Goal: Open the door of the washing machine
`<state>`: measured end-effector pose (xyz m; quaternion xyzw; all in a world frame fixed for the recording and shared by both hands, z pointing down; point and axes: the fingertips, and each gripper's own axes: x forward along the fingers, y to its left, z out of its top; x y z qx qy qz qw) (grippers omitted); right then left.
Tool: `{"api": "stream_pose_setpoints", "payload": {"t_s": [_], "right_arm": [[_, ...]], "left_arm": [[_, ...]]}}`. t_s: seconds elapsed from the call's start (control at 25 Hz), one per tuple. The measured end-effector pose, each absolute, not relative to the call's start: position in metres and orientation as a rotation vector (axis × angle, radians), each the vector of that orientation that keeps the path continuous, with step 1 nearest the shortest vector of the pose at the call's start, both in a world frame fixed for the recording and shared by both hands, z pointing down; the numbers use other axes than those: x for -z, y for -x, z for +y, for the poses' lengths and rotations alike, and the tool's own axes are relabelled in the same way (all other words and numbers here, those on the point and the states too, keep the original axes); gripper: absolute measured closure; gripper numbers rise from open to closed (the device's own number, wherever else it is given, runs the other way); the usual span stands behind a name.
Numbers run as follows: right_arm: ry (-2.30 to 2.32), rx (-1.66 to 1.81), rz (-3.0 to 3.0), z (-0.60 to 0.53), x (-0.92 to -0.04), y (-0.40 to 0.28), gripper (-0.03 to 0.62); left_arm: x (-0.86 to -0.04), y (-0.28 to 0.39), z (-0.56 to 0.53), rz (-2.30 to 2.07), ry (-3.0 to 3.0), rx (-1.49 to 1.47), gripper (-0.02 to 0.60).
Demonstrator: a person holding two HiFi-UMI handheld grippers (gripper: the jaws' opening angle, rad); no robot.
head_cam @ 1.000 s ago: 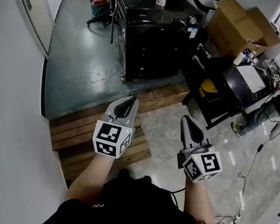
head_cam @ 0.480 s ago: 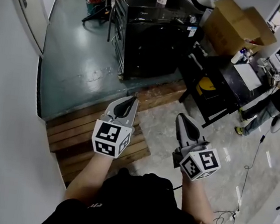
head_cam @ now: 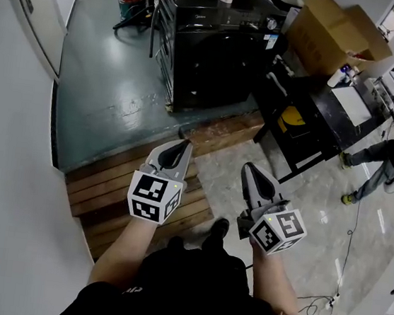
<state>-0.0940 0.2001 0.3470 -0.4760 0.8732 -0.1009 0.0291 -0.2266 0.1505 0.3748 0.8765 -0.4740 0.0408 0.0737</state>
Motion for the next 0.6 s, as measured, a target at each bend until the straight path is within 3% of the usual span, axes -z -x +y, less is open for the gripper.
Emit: {"api": "stream_pose_setpoints", "payload": {"t_s": [0.6], "right_arm": [[1.452, 0.441, 2.705, 0.114, -0.381, 0.004, 0.599]], "left_arm": [[-0.385, 0.126, 0.064, -1.425, -2.615, -0.188, 0.572]]}}
